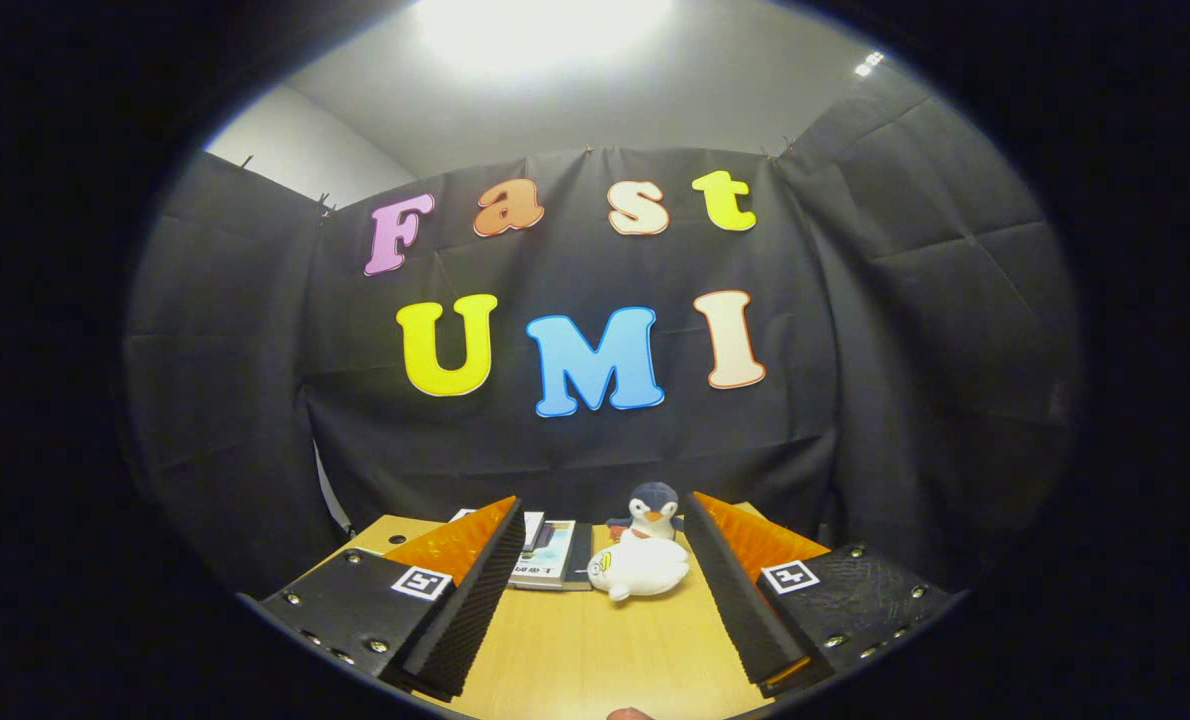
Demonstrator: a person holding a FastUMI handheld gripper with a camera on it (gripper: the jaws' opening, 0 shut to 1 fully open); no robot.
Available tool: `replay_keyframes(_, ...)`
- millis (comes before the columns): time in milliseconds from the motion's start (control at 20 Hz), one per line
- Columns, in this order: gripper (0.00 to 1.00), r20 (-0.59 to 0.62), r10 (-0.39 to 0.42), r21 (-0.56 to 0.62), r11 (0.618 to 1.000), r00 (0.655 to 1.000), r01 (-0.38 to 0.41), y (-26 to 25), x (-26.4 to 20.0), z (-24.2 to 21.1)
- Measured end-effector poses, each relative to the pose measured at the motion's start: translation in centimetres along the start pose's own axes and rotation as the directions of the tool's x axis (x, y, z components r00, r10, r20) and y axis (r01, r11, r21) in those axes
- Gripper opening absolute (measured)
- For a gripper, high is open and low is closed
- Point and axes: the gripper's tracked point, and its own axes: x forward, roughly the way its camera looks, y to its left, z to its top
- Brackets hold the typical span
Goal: Open the storage box then place both shoes into the box .Put the left shoe in first, then the right shoe, with the right side of both shoes facing outward in a uniform manner.
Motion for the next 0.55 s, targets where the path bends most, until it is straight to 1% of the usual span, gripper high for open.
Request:
replay_keyframes(200, 0.97, 0.023, -0.041, -0.002, 0.999, 0.999, 0.042, -2.1, -0.1, 0.0)
replay_keyframes(350, 0.97, 0.049, -0.068, -0.030, 0.997, 0.996, 0.070, -2.9, -0.1, 0.3)
replay_keyframes(550, 0.97, 0.078, -0.057, -0.037, 0.998, 0.995, 0.060, -2.5, 0.0, 0.7)
